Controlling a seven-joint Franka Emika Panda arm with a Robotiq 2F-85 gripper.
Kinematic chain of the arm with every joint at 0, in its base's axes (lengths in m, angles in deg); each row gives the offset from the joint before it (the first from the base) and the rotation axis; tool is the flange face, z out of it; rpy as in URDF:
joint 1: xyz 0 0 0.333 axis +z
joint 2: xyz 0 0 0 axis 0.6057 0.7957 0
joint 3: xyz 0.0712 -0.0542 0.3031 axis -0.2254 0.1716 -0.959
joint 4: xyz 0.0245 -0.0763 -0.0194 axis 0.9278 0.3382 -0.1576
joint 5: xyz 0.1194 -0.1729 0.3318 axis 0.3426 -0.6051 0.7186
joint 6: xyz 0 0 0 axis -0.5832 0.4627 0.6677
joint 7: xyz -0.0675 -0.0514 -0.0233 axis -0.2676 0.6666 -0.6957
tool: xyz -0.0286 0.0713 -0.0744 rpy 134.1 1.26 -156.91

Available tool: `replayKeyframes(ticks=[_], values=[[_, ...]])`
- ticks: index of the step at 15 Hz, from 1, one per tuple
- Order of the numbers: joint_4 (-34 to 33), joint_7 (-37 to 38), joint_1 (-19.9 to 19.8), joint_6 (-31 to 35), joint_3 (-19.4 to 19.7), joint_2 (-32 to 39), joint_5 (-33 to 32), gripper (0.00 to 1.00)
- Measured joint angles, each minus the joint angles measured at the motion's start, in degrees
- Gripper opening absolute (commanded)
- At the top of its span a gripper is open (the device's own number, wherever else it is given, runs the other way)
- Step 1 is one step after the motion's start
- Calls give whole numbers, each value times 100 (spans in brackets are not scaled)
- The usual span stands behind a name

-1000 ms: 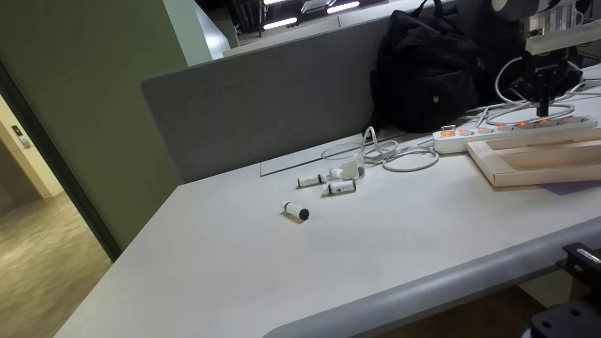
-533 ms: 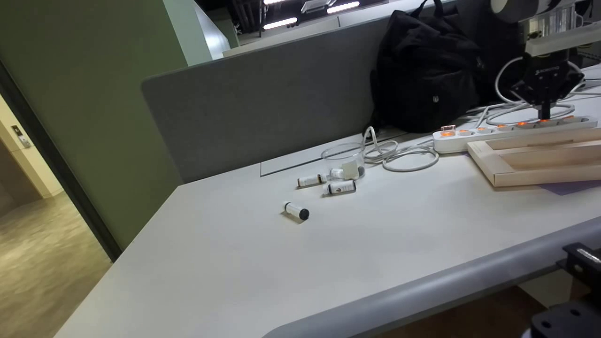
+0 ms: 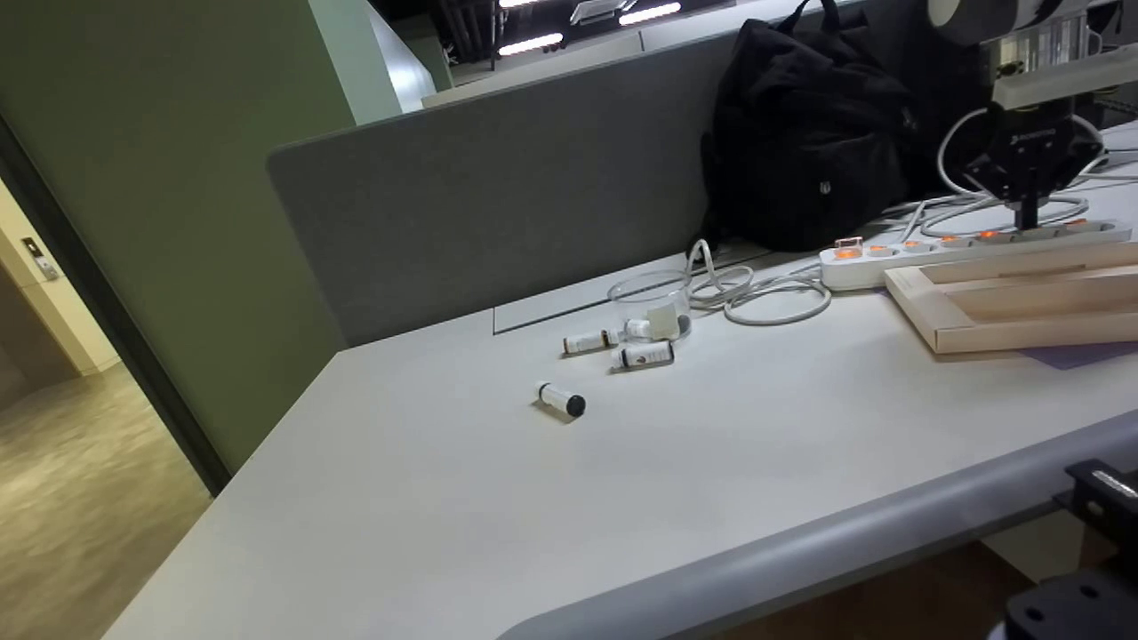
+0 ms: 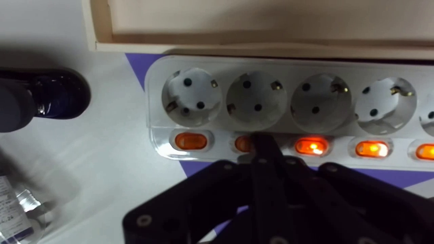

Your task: Turn off the second switch from the right on the adaptor

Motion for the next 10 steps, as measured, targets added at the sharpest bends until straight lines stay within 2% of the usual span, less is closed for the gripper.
replayKeyframes(ticks=[7,8,10], values=[[-29,-127,-170,41,-223,-52,210,0],[-57,-124,-168,40,-223,-140,211,26],[-112,-121,-170,0,-206,-471,210,33]])
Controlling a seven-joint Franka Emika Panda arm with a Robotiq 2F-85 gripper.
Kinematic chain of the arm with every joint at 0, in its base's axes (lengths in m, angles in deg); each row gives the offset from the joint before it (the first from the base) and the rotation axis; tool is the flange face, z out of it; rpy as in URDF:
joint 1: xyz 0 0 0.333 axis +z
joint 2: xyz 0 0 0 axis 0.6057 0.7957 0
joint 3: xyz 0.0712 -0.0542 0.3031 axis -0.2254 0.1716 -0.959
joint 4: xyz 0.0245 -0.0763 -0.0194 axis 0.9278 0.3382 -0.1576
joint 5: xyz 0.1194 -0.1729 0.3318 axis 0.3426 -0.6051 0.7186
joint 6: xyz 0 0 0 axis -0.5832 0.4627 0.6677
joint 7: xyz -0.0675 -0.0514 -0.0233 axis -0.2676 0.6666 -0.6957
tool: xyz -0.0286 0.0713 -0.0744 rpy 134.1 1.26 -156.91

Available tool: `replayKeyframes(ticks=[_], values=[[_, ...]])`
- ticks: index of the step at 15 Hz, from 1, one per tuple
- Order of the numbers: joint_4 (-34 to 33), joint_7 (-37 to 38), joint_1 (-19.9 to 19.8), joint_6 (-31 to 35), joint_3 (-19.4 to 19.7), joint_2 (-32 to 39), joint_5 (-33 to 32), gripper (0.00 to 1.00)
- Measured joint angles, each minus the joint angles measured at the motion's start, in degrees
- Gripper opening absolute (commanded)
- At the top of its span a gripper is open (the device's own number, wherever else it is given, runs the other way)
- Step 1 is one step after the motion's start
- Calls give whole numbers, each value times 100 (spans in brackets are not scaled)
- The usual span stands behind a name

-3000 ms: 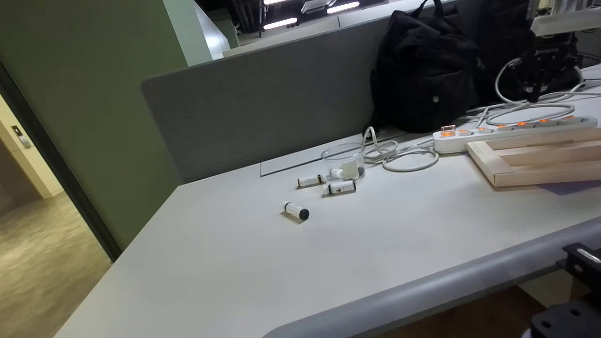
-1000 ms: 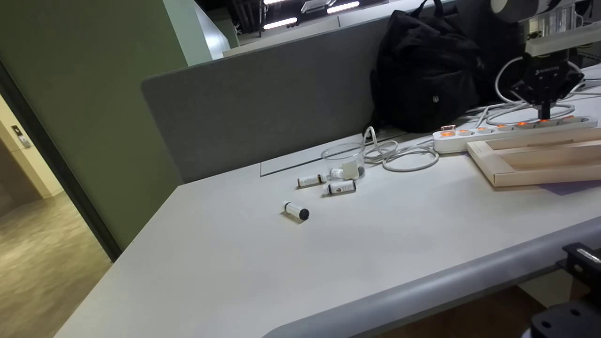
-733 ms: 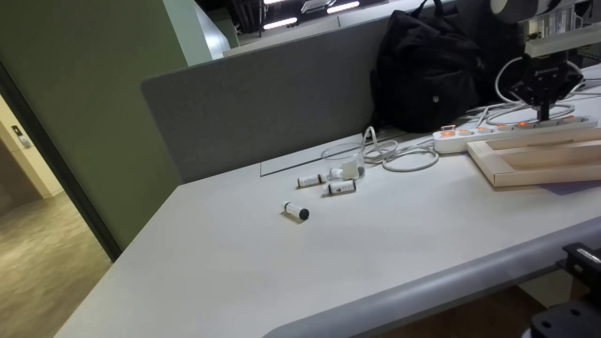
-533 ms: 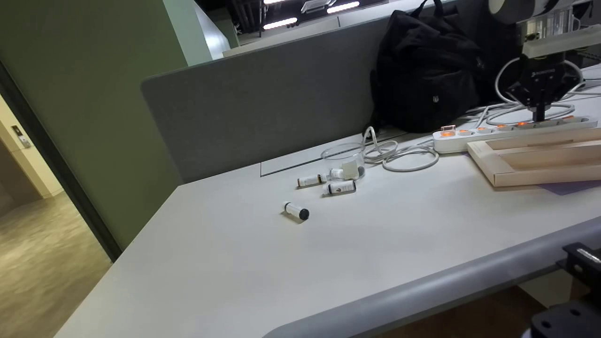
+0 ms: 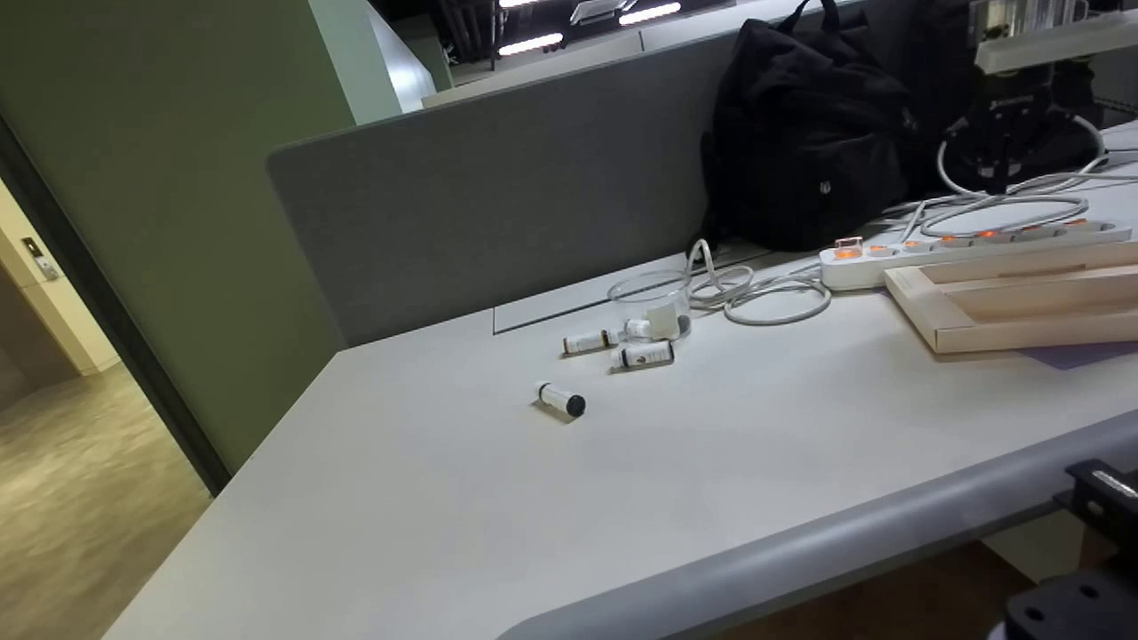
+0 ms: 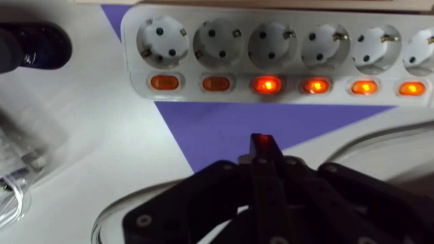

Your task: Turn off the second switch from the right on the adaptor

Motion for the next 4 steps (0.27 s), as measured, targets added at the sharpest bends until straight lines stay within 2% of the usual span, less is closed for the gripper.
replayKeyframes(ticks=[1,2,4], values=[[-22,0,-6,-88,10,-217,1,40],[-39,0,-8,-231,26,-456,-2,22],[-46,1,-13,-529,59,-859,-2,35]])
